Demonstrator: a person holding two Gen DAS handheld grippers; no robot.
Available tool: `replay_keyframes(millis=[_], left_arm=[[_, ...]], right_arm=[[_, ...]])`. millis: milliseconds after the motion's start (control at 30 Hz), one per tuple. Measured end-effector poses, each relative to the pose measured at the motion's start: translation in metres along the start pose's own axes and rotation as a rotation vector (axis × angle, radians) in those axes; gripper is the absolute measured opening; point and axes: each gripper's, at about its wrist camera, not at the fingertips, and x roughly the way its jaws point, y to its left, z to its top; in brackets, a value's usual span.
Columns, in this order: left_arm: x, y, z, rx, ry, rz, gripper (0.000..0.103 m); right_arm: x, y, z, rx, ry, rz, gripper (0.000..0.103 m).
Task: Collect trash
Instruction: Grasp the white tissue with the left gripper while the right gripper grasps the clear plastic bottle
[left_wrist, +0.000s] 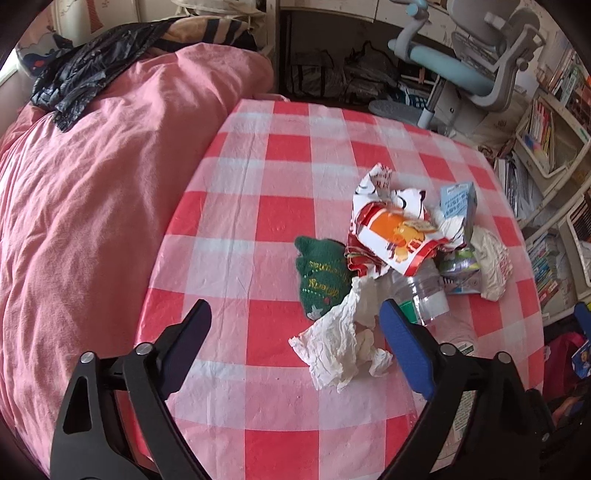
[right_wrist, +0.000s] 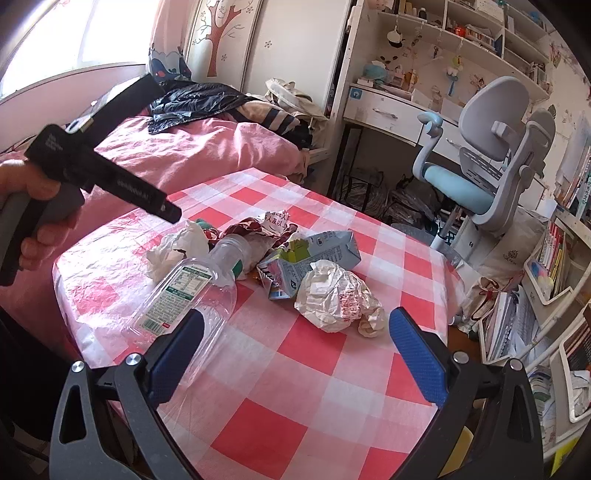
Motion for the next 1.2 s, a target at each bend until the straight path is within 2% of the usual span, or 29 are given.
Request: replay_keyframes(millis=[67,133,233,400,467,567,733,800,833,900,933,967,1033,1067,1200], left_arm=[[0.008,-0.010,-0.002,0.040,0.013,0.011,0.071],[0.017,-0.021,-0.006,0.106,0.037,0.056,0.062],[0.029,-0.031,-0.016,0.184,0.092,0.074,0.062],[0.027,-0.025,-0.020,0.176,0.080,0.062,0.060],[0.023,-0.020,-0.017,0.149,0.069,0.043,0.048],[0.019,-0.015,-0.015,0.118,0.065,0.001,0.019],[0.016,-0.014,-0.014,0.115,0.071,-0.029,0.017],[0.018,-0.014,-0.014,0.113,0.083,-0.026,0.027],[0.018,-0.013,-0.013,0.108,0.074,-0.021,0.037],[0.015,-0.012,-0.012,0.096,0.056,-0.033,0.037],[0.014,-0.011,-0.010,0.083,0.048,-0.049,0.033],[0.012,-0.010,-0.009,0.072,0.042,-0.064,0.018],[0.009,-0.010,-0.008,0.067,0.031,-0.085,0.004],[0.008,-0.011,-0.008,0.068,0.026,-0.089,0.001],[-0.003,-0.009,-0.008,0.068,0.000,-0.121,0.001]], right_arm=[[0.001,-0.001,0.000,0.007,0.002,0.008,0.097],[0.001,-0.001,0.000,0.008,0.003,0.017,0.097],[0.001,0.001,0.001,0.004,-0.001,0.025,0.097],[-0.001,0.005,0.002,0.000,-0.011,0.034,0.097],[-0.001,0.005,0.002,0.000,-0.010,0.033,0.097],[0.000,0.005,0.002,0.004,-0.007,0.032,0.097],[0.003,0.012,0.003,-0.006,0.001,0.037,0.097],[0.004,0.015,0.003,-0.014,0.004,0.041,0.097],[0.004,0.018,0.004,-0.018,0.005,0.044,0.097],[0.005,0.021,0.004,-0.023,0.005,0.050,0.097],[0.005,0.023,0.005,-0.020,0.004,0.055,0.097],[0.006,0.025,0.007,-0.011,0.003,0.065,0.097],[0.007,0.029,0.010,0.016,0.001,0.092,0.097],[0.008,0.032,0.012,0.029,0.000,0.108,0.097],[0.017,0.048,0.017,0.030,0.021,0.140,0.097]])
